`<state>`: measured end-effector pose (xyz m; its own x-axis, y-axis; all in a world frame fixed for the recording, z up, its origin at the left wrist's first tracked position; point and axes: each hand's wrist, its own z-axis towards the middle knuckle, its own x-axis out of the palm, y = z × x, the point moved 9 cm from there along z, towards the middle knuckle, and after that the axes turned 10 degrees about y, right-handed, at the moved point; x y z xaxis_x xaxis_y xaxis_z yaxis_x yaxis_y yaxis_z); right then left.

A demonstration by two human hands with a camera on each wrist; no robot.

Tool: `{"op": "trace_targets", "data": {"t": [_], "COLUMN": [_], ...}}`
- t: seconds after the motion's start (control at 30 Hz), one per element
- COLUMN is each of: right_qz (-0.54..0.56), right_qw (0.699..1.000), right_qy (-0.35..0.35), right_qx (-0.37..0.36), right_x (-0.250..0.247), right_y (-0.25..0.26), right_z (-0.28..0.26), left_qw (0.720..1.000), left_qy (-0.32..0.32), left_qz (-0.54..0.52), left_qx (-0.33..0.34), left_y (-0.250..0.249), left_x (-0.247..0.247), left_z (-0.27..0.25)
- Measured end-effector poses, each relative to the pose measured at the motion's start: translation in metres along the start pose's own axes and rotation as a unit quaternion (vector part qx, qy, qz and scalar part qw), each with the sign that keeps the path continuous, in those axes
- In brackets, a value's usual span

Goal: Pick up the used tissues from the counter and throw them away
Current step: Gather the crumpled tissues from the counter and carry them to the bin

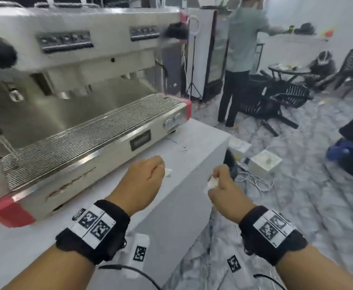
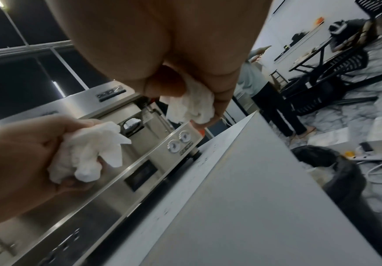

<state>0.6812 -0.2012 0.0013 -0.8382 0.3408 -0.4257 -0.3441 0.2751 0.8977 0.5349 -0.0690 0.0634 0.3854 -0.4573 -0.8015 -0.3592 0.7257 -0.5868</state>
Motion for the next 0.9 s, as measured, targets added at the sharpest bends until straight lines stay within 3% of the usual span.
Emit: {"op": "trace_targets", "data": {"t": [0.2, 0.4, 0.63, 0.9], "right_qz": [-0.059, -0.053, -0.07, -0.044], "right_qw": [0.998, 0.996, 0.992, 0.991], "right_qy": [-0.028, -0.054, -0.066, -0.044], "right_qx": [-0.001, 0.041, 0.081, 0.12], "right_x": [-0.101, -0.162, -0.237, -0.314], "right_y": [-0.054, -0.117, -0.175, -0.203], "right_z": [0.001, 0.035, 0.127, 0.242], "left_qw": [0.998, 0.993, 0.987, 0.977], "left_qy": [0.041, 0.089, 0.139, 0.179], "left_qz": [-0.046, -0.075, -0.078, -0.115], "left_qx": [-0.003, -0.002, -0.002, -0.033], "left_y": [-0.062, -0.076, -0.063, -0.061], "left_x": [0.081, 0.158, 0.221, 0.249], "left_z": [0.084, 0.176, 0.316, 0.466]}}
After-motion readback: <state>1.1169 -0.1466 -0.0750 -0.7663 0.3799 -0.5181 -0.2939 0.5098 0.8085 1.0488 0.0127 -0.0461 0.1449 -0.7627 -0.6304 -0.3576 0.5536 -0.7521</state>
